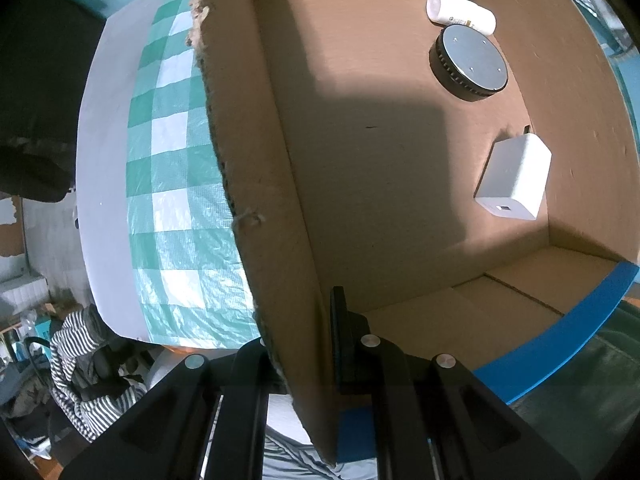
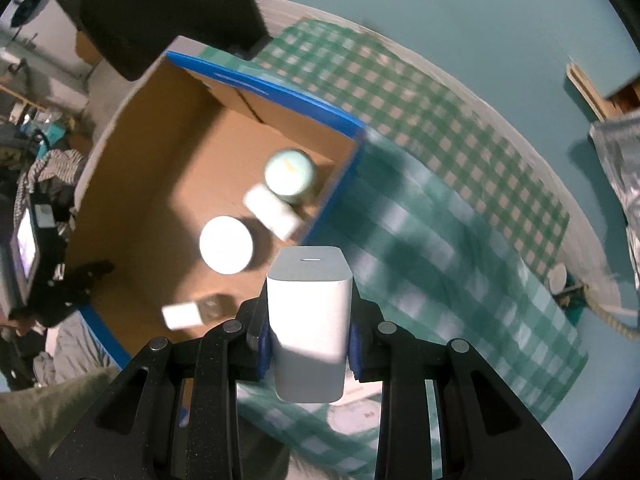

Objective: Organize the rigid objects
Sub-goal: 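Carry the white block into the box and release it beside the tin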

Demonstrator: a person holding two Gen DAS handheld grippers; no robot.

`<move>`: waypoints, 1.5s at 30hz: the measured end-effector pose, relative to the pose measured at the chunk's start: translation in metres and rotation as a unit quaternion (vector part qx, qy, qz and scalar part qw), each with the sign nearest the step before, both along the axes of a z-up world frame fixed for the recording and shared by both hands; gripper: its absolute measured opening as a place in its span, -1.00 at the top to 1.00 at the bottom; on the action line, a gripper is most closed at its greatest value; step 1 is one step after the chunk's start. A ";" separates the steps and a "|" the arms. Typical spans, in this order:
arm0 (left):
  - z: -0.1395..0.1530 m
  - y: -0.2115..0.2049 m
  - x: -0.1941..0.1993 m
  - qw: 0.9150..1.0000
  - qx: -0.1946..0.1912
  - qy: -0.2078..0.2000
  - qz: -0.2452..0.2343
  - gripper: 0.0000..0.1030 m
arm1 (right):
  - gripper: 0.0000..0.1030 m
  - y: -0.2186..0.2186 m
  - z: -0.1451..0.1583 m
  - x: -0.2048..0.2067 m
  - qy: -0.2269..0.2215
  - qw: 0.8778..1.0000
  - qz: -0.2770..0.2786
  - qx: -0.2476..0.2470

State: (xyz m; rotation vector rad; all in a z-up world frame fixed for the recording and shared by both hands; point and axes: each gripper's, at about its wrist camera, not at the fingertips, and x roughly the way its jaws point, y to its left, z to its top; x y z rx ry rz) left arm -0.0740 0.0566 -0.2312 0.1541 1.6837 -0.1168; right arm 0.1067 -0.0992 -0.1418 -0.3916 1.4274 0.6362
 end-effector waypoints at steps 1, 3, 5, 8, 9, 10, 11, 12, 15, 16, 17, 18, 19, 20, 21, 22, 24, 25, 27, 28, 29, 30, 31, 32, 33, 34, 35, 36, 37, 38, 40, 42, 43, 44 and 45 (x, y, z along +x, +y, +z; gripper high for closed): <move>0.000 0.000 0.000 1.000 0.000 0.000 -0.001 0.85 | 0.47 0.006 0.000 -0.001 0.000 1.000 0.004 0.001; 0.000 0.000 0.001 1.000 -0.001 0.000 -0.001 0.84 | 0.47 0.018 -0.002 -0.002 0.000 1.000 0.014 0.001; 0.000 0.000 0.001 1.000 -0.001 -0.001 0.000 0.84 | 0.47 0.029 -0.005 -0.003 0.003 1.000 0.022 0.000; 0.000 0.000 0.001 1.000 -0.001 0.000 0.000 0.84 | 0.47 0.040 -0.013 -0.004 0.007 0.999 0.031 -0.007; 0.000 -0.001 0.001 1.000 -0.001 0.000 0.000 0.84 | 0.47 0.043 -0.014 -0.006 0.009 0.999 0.033 -0.008; 0.000 -0.001 0.001 1.000 -0.001 0.000 0.000 0.84 | 0.47 0.046 -0.017 -0.007 0.011 0.999 0.035 -0.011; 0.000 -0.002 0.002 1.000 -0.001 0.000 0.001 0.84 | 0.47 0.049 -0.021 -0.008 0.013 0.999 0.038 -0.014; 0.000 -0.002 0.002 1.000 -0.001 0.000 0.001 0.84 | 0.47 0.051 -0.025 -0.008 0.015 0.999 0.039 -0.018; -0.001 -0.002 0.002 1.000 -0.002 0.000 0.002 0.84 | 0.47 0.056 -0.034 -0.010 0.019 0.999 0.039 -0.026; -0.002 -0.002 0.002 1.000 -0.002 0.001 0.002 0.84 | 0.47 0.057 -0.037 -0.010 0.022 0.999 0.039 -0.029; -0.002 -0.002 0.003 1.000 -0.002 0.001 0.003 0.84 | 0.47 0.058 -0.043 -0.011 0.027 0.998 0.040 -0.035; -0.002 -0.002 0.002 1.000 -0.002 0.000 0.003 0.84 | 0.46 0.058 -0.047 -0.013 0.028 0.998 0.042 -0.040; -0.003 -0.002 0.003 1.000 -0.002 0.000 0.004 0.85 | 0.46 0.059 -0.050 -0.014 0.028 0.998 0.044 -0.043; -0.003 -0.001 0.002 1.000 -0.003 0.000 0.005 0.84 | 0.46 0.059 -0.054 -0.015 0.031 0.998 0.043 -0.044; -0.003 -0.001 0.002 1.000 -0.004 0.000 0.006 0.84 | 0.46 0.059 -0.055 -0.016 0.033 0.998 0.041 -0.044; -0.003 -0.001 0.002 1.000 -0.004 0.000 0.007 0.85 | 0.46 0.059 -0.056 -0.016 0.032 0.998 0.040 -0.047; -0.004 0.000 0.001 1.000 -0.005 0.000 0.008 0.85 | 0.46 0.059 -0.056 -0.016 0.029 0.998 0.037 -0.047; -0.004 0.000 0.001 1.000 -0.005 0.000 0.008 0.85 | 0.46 0.059 -0.055 -0.015 0.027 0.998 0.035 -0.047; -0.004 0.001 0.001 1.000 -0.006 0.000 0.008 0.85 | 0.46 0.059 -0.055 -0.014 0.028 0.998 0.032 -0.043; -0.004 0.002 0.001 1.000 -0.006 0.001 0.007 0.84 | 0.46 0.059 -0.052 -0.014 0.027 0.998 0.030 -0.039; -0.004 0.002 0.001 1.000 -0.006 0.001 0.007 0.84 | 0.46 0.058 -0.050 -0.012 0.023 0.999 0.028 -0.036; -0.005 0.002 0.001 1.000 -0.005 0.001 0.006 0.84 | 0.46 0.058 -0.047 -0.012 0.019 0.999 0.026 -0.036; -0.005 0.003 0.001 1.000 -0.005 0.001 0.005 0.85 | 0.46 0.058 -0.044 -0.012 0.016 0.999 0.025 -0.034; -0.005 0.002 0.001 1.000 -0.005 0.001 0.004 0.84 | 0.46 0.058 -0.040 -0.012 0.012 0.999 0.024 -0.031; -0.004 0.002 0.001 1.000 -0.005 0.001 0.004 0.84 | 0.46 0.059 -0.037 -0.012 0.010 0.999 0.024 -0.029; -0.004 0.002 0.001 1.000 -0.005 0.001 0.004 0.84 | 0.46 0.059 -0.034 -0.012 0.008 0.999 0.024 -0.027; -0.004 0.002 0.001 1.000 -0.005 0.001 0.004 0.85 | 0.46 0.060 -0.030 -0.012 0.007 0.999 0.026 -0.025; -0.004 0.002 0.002 1.000 -0.005 0.001 0.005 0.84 | 0.46 0.060 -0.028 -0.013 0.005 0.999 0.027 -0.024; -0.004 0.002 0.002 1.000 -0.006 0.001 0.005 0.84 | 0.45 0.060 -0.025 -0.013 0.001 0.999 0.026 -0.023; -0.004 0.002 0.002 1.000 -0.006 0.001 0.005 0.85 | 0.44 0.060 -0.021 -0.014 -0.003 0.999 0.025 -0.022; -0.004 0.002 0.002 1.000 -0.006 0.001 0.004 0.84 | 0.32 0.058 -0.016 -0.015 -0.008 1.000 0.022 -0.019; -0.003 0.002 0.002 1.000 -0.006 0.001 0.003 0.84 | 0.22 0.057 -0.010 -0.016 -0.012 1.000 0.019 -0.017; -0.003 0.002 0.002 1.000 -0.006 0.001 0.003 0.84 | 0.20 0.055 -0.008 -0.016 -0.014 1.000 0.017 -0.015; -0.003 0.002 0.002 1.000 -0.006 0.001 0.003 0.84 | 0.14 0.054 -0.006 -0.017 -0.015 1.000 0.015 -0.015; -0.003 0.002 0.002 1.000 -0.006 0.001 0.003 0.84 | 0.09 0.052 -0.004 -0.017 -0.017 1.000 0.013 -0.014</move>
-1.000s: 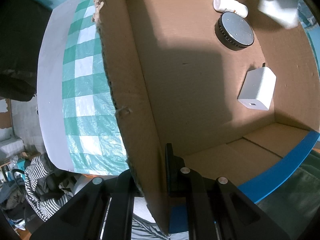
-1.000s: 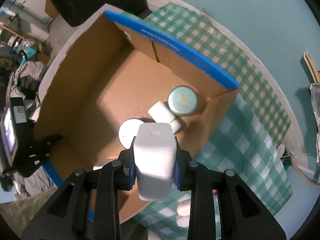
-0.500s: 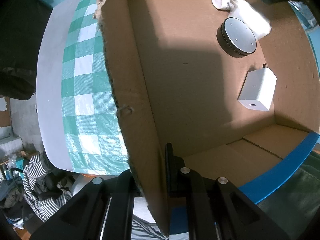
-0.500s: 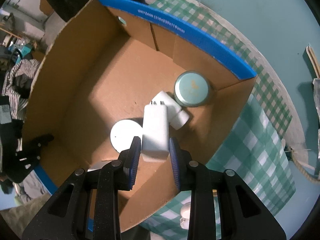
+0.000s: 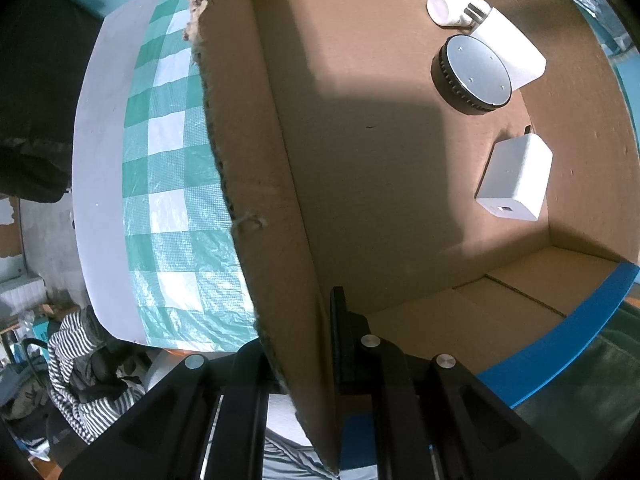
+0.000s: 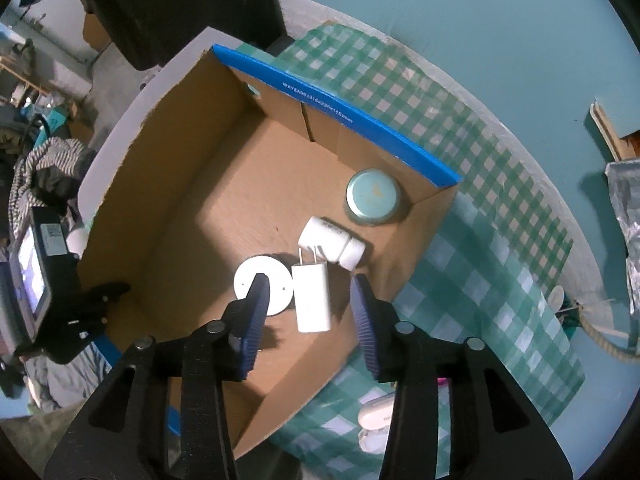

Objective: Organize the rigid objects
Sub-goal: 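Carry the white block into the box and release it beside the tin, then move the right gripper back over the table to the white octagonal case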

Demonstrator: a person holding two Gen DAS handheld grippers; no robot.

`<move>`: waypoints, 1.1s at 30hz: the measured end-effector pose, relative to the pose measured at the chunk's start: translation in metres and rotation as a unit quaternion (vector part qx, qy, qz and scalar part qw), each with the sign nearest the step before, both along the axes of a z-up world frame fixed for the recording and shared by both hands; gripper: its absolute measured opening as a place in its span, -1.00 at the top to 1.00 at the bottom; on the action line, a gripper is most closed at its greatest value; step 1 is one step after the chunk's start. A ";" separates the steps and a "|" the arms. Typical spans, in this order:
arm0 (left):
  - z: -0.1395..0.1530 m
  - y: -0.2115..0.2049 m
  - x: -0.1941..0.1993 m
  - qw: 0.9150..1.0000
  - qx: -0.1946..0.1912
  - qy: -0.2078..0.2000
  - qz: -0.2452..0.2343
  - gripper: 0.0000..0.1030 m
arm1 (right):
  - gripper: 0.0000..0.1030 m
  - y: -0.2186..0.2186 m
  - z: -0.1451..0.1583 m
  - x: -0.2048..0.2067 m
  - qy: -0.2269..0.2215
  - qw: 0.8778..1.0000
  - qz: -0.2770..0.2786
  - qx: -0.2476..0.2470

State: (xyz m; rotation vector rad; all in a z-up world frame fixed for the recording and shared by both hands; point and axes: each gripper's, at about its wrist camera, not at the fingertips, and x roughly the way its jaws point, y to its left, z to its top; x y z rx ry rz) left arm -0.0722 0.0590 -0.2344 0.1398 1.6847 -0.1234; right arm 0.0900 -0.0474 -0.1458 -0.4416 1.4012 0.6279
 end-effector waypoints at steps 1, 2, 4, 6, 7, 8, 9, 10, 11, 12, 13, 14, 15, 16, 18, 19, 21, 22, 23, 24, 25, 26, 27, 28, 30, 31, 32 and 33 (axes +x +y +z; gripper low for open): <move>0.000 0.000 0.000 1.000 0.000 0.000 0.000 0.85 | 0.08 -0.002 0.002 0.000 -0.003 1.000 -0.002 0.001; 0.000 0.000 0.000 1.000 -0.001 0.000 -0.001 0.84 | 0.05 -0.005 0.004 0.001 -0.005 1.000 -0.006 0.002; 0.001 0.000 0.000 1.000 -0.001 -0.001 -0.003 0.84 | 0.02 -0.010 0.007 0.000 -0.007 1.000 -0.012 0.004; 0.002 0.000 0.001 1.000 0.000 -0.001 -0.005 0.84 | -0.01 -0.016 0.009 -0.002 -0.009 1.000 -0.019 0.004; 0.002 0.001 0.001 1.000 -0.001 -0.001 -0.005 0.84 | -0.02 -0.019 0.011 -0.003 -0.010 1.000 -0.022 0.003; 0.002 0.001 0.001 1.000 -0.001 -0.001 -0.006 0.84 | -0.04 -0.023 0.012 -0.004 -0.012 1.000 -0.027 0.002; 0.002 0.001 0.001 1.000 -0.001 -0.001 -0.006 0.84 | -0.05 -0.027 0.013 -0.005 -0.013 0.999 -0.030 0.002; 0.002 0.000 0.001 1.000 -0.001 -0.001 -0.006 0.84 | -0.06 -0.029 0.014 -0.006 -0.015 0.999 -0.033 0.002; 0.001 0.001 0.001 1.000 -0.002 -0.001 -0.006 0.85 | -0.09 -0.034 0.015 -0.008 -0.016 0.999 -0.036 0.002; 0.001 0.000 0.001 1.000 -0.002 -0.001 -0.007 0.85 | -0.11 -0.037 0.016 -0.009 -0.017 0.999 -0.040 0.001; 0.001 0.001 0.001 1.000 -0.001 -0.001 -0.007 0.84 | -0.12 -0.041 0.016 -0.010 -0.017 0.999 -0.044 0.001; 0.001 0.001 0.001 1.000 -0.002 -0.001 -0.008 0.84 | -0.13 -0.046 0.016 -0.011 -0.016 0.999 -0.051 0.001; 0.001 0.001 0.001 1.000 -0.002 0.000 -0.008 0.84 | -0.14 -0.050 0.016 -0.012 -0.015 0.998 -0.056 0.001; 0.001 0.000 0.001 1.000 -0.002 0.000 -0.009 0.84 | -0.14 -0.055 0.015 -0.012 -0.015 0.998 -0.061 -0.001; 0.001 0.000 0.002 1.000 -0.001 0.001 -0.011 0.84 | -0.14 -0.063 0.013 -0.014 -0.015 0.997 -0.071 -0.006; 0.001 -0.001 0.003 1.000 -0.001 0.001 -0.012 0.84 | -0.14 -0.068 0.012 -0.015 -0.015 0.997 -0.076 -0.007; 0.001 -0.001 0.003 1.000 0.000 0.001 -0.013 0.84 | -0.15 -0.080 0.009 -0.018 -0.011 0.996 -0.090 -0.009; 0.001 -0.002 0.003 1.000 0.000 0.001 -0.014 0.84 | -0.15 -0.086 0.008 -0.019 -0.009 0.995 -0.098 -0.010; 0.001 -0.002 0.003 1.000 -0.001 0.001 -0.014 0.84 | -0.15 -0.094 0.006 -0.021 -0.007 0.994 -0.108 -0.010; 0.001 -0.002 0.003 1.000 -0.002 0.001 -0.014 0.84 | -0.15 -0.100 0.004 -0.022 -0.004 0.993 -0.115 -0.011; 0.001 -0.002 0.003 1.000 -0.003 0.001 -0.014 0.84 | -0.15 -0.106 0.001 -0.024 -0.001 0.992 -0.123 -0.013; 0.002 -0.002 0.003 1.000 -0.004 0.001 -0.015 0.84 | -0.15 -0.113 -0.001 -0.025 0.002 0.991 -0.132 -0.014; 0.002 -0.001 0.003 1.000 -0.004 0.001 -0.015 0.84 | -0.15 -0.120 -0.004 -0.027 0.006 0.990 -0.141 -0.016; 0.003 -0.002 0.003 1.000 -0.004 0.001 -0.016 0.84 | -0.15 -0.128 -0.008 -0.030 0.011 0.988 -0.151 -0.019; 0.003 -0.002 0.003 1.000 -0.003 0.001 -0.017 0.84 | -0.16 -0.139 -0.014 -0.034 0.017 0.986 -0.164 -0.023; 0.003 -0.002 0.004 1.000 -0.003 0.001 -0.017 0.84 | -0.16 -0.146 -0.019 -0.036 0.021 0.985 -0.170 -0.027; 0.003 -0.002 0.004 1.000 -0.003 0.001 -0.018 0.84 | -0.17 -0.151 -0.022 -0.039 0.024 0.984 -0.175 -0.030; 0.003 -0.003 0.004 1.000 -0.003 0.001 -0.018 0.84 | -0.22 -0.156 -0.025 -0.041 0.027 0.983 -0.181 -0.033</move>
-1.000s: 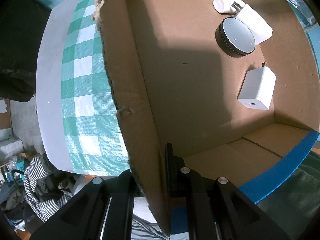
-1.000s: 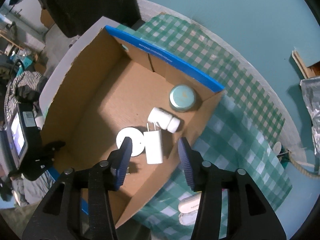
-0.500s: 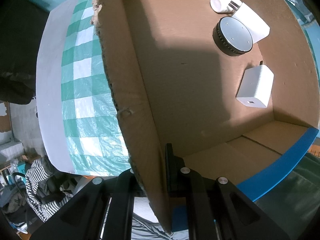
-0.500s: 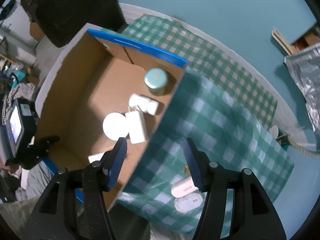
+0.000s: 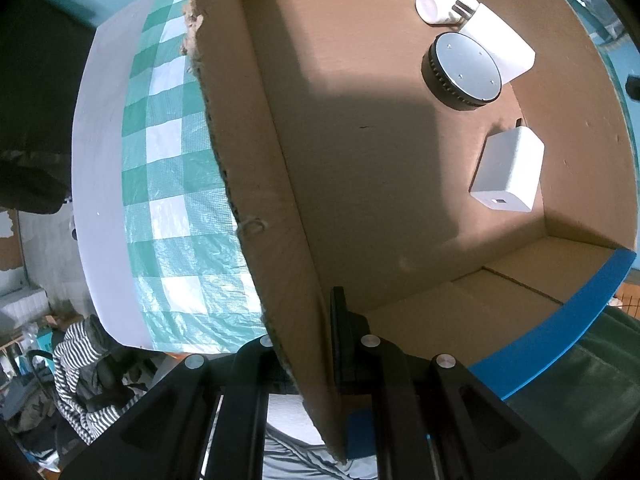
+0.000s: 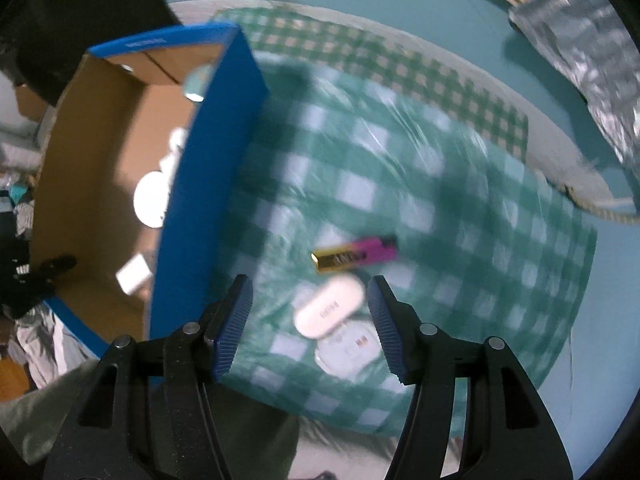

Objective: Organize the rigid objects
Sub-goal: 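Move the right gripper back over the table to the white octagonal case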

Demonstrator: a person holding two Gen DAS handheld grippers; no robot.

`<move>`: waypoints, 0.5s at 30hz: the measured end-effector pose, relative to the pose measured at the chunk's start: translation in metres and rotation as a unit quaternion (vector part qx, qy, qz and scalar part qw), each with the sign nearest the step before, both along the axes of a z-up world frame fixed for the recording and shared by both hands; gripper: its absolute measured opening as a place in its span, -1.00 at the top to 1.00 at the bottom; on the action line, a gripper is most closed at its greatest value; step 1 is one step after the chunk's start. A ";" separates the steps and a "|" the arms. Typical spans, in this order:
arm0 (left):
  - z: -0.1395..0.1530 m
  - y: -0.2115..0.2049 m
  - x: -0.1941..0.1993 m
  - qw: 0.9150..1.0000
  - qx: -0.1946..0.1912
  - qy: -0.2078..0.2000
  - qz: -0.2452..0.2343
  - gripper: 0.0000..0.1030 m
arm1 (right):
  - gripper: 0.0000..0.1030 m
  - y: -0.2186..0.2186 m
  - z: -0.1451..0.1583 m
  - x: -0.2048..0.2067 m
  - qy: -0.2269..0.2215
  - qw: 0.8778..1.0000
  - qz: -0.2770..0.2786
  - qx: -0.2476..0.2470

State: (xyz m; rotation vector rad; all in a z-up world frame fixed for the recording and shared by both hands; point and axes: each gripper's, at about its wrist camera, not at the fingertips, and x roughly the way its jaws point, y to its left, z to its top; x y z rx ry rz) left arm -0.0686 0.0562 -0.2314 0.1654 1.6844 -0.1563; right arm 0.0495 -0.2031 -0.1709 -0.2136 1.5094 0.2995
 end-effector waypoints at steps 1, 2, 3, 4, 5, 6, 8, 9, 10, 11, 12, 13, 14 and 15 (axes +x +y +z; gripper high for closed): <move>0.000 0.000 0.000 1.000 0.000 0.000 -0.001 0.84 | -0.26 -0.005 -0.003 -0.002 0.002 1.000 -0.006 -0.002; 0.000 0.000 0.000 1.000 0.000 0.000 -0.001 0.84 | -0.29 -0.011 -0.007 -0.005 0.006 1.000 -0.015 -0.006; 0.001 0.000 0.001 1.000 0.000 0.000 -0.002 0.84 | -0.29 -0.016 -0.010 -0.007 0.009 1.000 -0.021 -0.006; 0.001 0.000 0.001 1.000 0.000 0.001 -0.003 0.84 | -0.29 -0.021 -0.014 -0.010 0.014 1.000 -0.028 -0.006; 0.001 0.000 0.001 1.000 0.000 0.001 -0.004 0.84 | -0.29 -0.026 -0.019 -0.012 0.019 0.999 -0.036 -0.006; 0.001 -0.001 0.001 1.000 0.000 0.001 -0.005 0.84 | -0.29 -0.030 -0.023 -0.014 0.024 0.999 -0.044 -0.005; 0.001 -0.001 0.002 1.000 0.000 0.001 -0.005 0.84 | -0.30 -0.038 -0.033 -0.019 0.034 0.998 -0.056 -0.006; 0.002 -0.001 0.002 1.000 0.000 0.001 -0.005 0.85 | -0.31 -0.042 -0.039 -0.021 0.039 0.997 -0.061 -0.009; 0.002 -0.001 0.002 1.000 0.000 0.001 -0.005 0.84 | -0.31 -0.045 -0.043 -0.023 0.042 0.997 -0.066 -0.012; 0.002 -0.001 0.002 1.000 0.000 0.001 -0.005 0.84 | -0.36 -0.048 -0.049 -0.026 0.047 0.996 -0.072 -0.014; 0.002 -0.001 0.002 1.000 -0.001 0.001 -0.004 0.84 | -0.40 -0.052 -0.055 -0.028 0.052 0.995 -0.080 -0.013; 0.002 -0.001 0.002 1.000 -0.001 0.001 -0.003 0.84 | -0.41 -0.055 -0.060 -0.030 0.057 0.994 -0.088 -0.007; 0.002 -0.001 0.002 1.000 -0.002 0.001 -0.002 0.84 | -0.41 -0.058 -0.067 -0.031 0.065 0.993 -0.097 -0.001; 0.002 -0.001 0.002 1.000 -0.002 0.001 -0.001 0.84 | -0.41 -0.061 -0.072 -0.033 0.069 0.992 -0.103 0.002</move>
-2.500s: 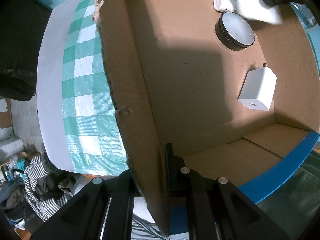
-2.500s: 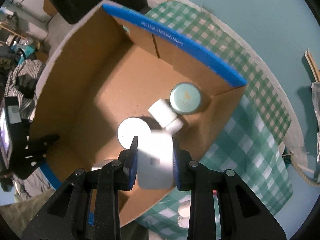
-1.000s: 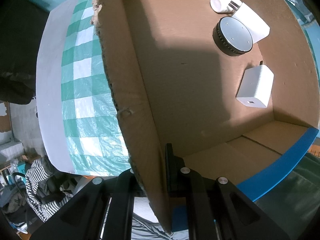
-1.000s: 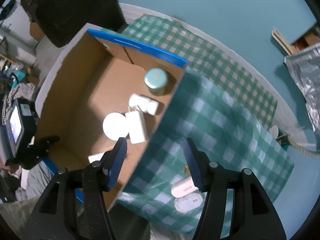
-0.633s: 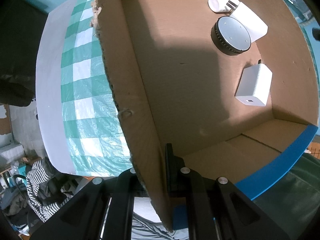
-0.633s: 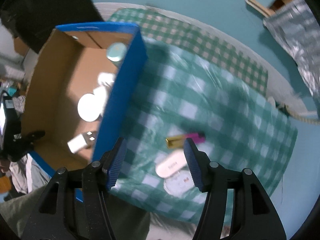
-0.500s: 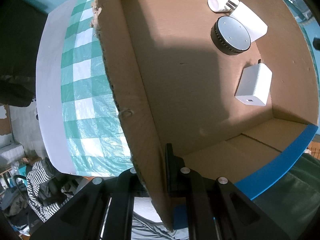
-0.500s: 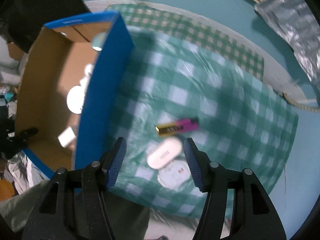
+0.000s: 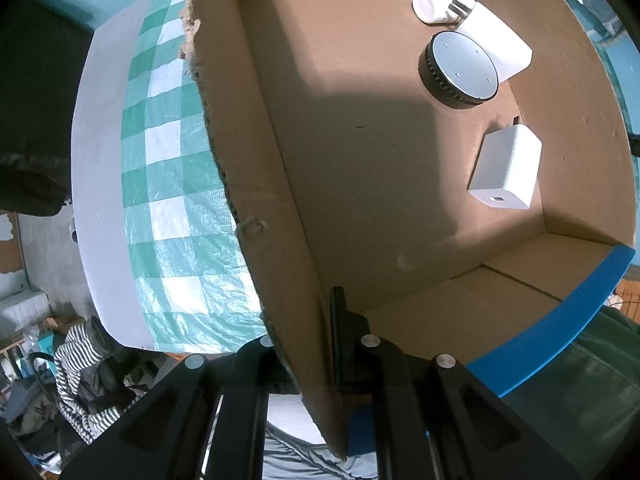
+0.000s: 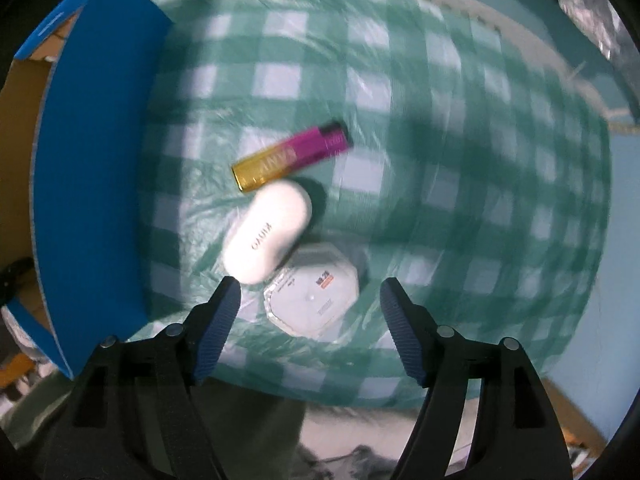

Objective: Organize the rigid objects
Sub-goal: 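Move the right gripper back over the table to the white octagonal case, then lower the right gripper around the white octagonal case and close it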

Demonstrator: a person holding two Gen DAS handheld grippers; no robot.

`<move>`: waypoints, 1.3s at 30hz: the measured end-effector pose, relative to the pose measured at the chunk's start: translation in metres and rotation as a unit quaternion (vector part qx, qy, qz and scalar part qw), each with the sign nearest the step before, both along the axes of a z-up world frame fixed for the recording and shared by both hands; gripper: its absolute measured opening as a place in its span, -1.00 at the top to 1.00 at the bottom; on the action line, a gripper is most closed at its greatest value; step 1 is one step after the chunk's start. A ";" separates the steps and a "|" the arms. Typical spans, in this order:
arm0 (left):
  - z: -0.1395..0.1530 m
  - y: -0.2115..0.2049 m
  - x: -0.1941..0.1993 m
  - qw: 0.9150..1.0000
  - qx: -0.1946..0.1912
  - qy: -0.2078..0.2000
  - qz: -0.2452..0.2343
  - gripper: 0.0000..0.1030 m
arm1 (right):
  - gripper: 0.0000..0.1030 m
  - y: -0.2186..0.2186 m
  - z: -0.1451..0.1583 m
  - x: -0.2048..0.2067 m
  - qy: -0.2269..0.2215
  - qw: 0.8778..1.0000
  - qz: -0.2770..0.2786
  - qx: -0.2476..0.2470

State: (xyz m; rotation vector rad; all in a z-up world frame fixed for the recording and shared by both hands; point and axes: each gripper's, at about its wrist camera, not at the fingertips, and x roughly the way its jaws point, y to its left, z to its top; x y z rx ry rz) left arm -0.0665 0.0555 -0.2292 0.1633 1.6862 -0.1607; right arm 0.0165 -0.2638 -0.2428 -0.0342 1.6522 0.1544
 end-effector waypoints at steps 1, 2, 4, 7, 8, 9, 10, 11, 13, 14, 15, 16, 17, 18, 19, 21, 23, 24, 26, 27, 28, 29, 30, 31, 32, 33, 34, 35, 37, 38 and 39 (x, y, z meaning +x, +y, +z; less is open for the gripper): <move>0.000 0.001 0.001 1.000 -0.001 0.000 0.001 0.85 | -0.41 -0.002 -0.004 -0.001 0.002 1.000 -0.004 0.001; 0.000 0.002 0.001 1.000 -0.001 0.001 0.002 0.85 | -0.41 -0.004 -0.008 -0.003 0.003 1.000 -0.010 0.001; 0.000 0.003 0.002 1.000 -0.001 0.001 0.004 0.85 | -0.41 -0.007 -0.016 -0.005 0.008 1.000 -0.019 0.005; 0.000 0.004 0.002 1.000 -0.001 0.001 0.005 0.85 | -0.41 -0.008 -0.024 -0.007 0.008 1.000 -0.027 0.006; 0.000 0.004 0.002 1.000 -0.002 0.001 0.006 0.85 | -0.41 -0.009 -0.025 -0.008 0.008 1.000 -0.026 0.006; 0.000 0.004 0.002 1.000 -0.002 0.001 0.006 0.84 | -0.41 -0.009 -0.028 -0.005 0.008 1.000 -0.024 0.008; 0.000 0.004 0.003 1.000 -0.002 0.002 0.007 0.84 | -0.41 -0.007 -0.030 -0.006 0.008 1.000 -0.020 0.008; 0.000 0.005 0.003 1.000 -0.002 0.002 0.007 0.85 | -0.41 -0.004 -0.033 -0.004 0.009 1.000 -0.016 0.005; 0.000 0.005 0.003 1.000 -0.002 0.002 0.007 0.84 | -0.41 0.001 -0.036 -0.003 0.010 1.000 -0.009 -0.004; -0.001 0.005 0.003 1.000 -0.002 0.002 0.007 0.85 | -0.41 0.003 -0.039 -0.003 0.010 1.000 -0.003 -0.009; -0.001 0.006 0.003 1.000 -0.002 0.002 0.008 0.84 | -0.41 0.005 -0.041 -0.001 0.011 1.000 0.001 -0.013; -0.001 0.006 0.003 1.000 -0.002 0.002 0.008 0.84 | -0.41 0.006 -0.043 -0.001 0.011 1.000 0.006 -0.016; -0.001 0.006 0.003 1.000 -0.002 0.002 0.008 0.84 | -0.41 0.007 -0.045 -0.002 0.011 1.000 0.013 -0.017; -0.001 0.006 0.003 1.000 -0.002 0.003 0.008 0.84 | -0.41 0.006 -0.046 -0.002 0.010 1.000 0.017 -0.015; -0.002 0.006 0.003 1.000 -0.002 0.003 0.008 0.84 | -0.41 0.007 -0.047 -0.003 0.011 1.000 0.020 -0.012; -0.002 0.007 0.004 1.000 -0.002 0.003 0.008 0.84 | -0.40 0.006 -0.051 -0.011 0.016 0.999 0.032 -0.012; -0.002 0.007 0.004 1.000 -0.002 0.003 0.009 0.84 | -0.40 0.004 -0.053 -0.014 0.019 0.998 0.053 -0.016; -0.002 0.007 0.004 1.000 -0.002 0.004 0.010 0.84 | -0.40 0.004 -0.054 -0.018 0.019 0.998 0.060 -0.018; -0.002 0.008 0.004 1.000 -0.002 0.004 0.012 0.84 | -0.40 -0.002 -0.056 -0.020 0.020 0.997 0.066 -0.022; -0.002 0.008 0.003 1.000 -0.002 0.004 0.013 0.84 | -0.40 -0.005 -0.056 -0.020 0.021 0.998 0.063 -0.022; -0.003 0.008 0.003 1.000 -0.003 0.003 0.014 0.84 | -0.40 -0.009 -0.058 -0.021 0.023 0.998 0.061 -0.023; -0.003 0.009 0.003 1.000 -0.003 0.004 0.014 0.84 | -0.40 -0.014 -0.059 -0.021 0.024 0.998 0.058 -0.027; -0.003 0.009 0.003 1.000 -0.003 0.004 0.015 0.83 | -0.40 -0.017 -0.059 -0.021 0.025 0.998 0.057 -0.030; -0.003 0.009 0.003 1.000 -0.003 0.003 0.015 0.83 | -0.40 -0.021 -0.060 -0.022 0.024 0.998 0.055 -0.033; -0.003 0.010 0.003 1.000 -0.002 0.003 0.016 0.83 | -0.40 -0.023 -0.060 -0.022 0.024 0.998 0.053 -0.034; -0.004 0.010 0.003 1.000 -0.002 0.004 0.016 0.83 | -0.40 -0.026 -0.061 -0.023 0.025 0.998 0.049 -0.034; -0.004 0.010 0.003 1.000 -0.002 0.004 0.017 0.83 | -0.40 -0.028 -0.061 -0.023 0.027 0.998 0.046 -0.034; -0.004 0.011 0.003 1.000 -0.002 0.004 0.018 0.83 | -0.40 -0.030 -0.061 -0.024 0.025 0.998 0.039 -0.029; -0.004 0.012 0.003 1.000 -0.002 0.003 0.020 0.83 | -0.40 -0.039 -0.059 -0.023 0.012 0.999 0.027 -0.013; -0.004 0.012 0.003 1.000 -0.002 0.003 0.021 0.83 | -0.41 -0.049 -0.055 -0.023 0.008 1.000 0.015 -0.005; -0.004 0.012 0.003 1.000 -0.002 0.004 0.021 0.83 | -0.41 -0.051 -0.056 -0.022 0.007 1.000 0.005 -0.002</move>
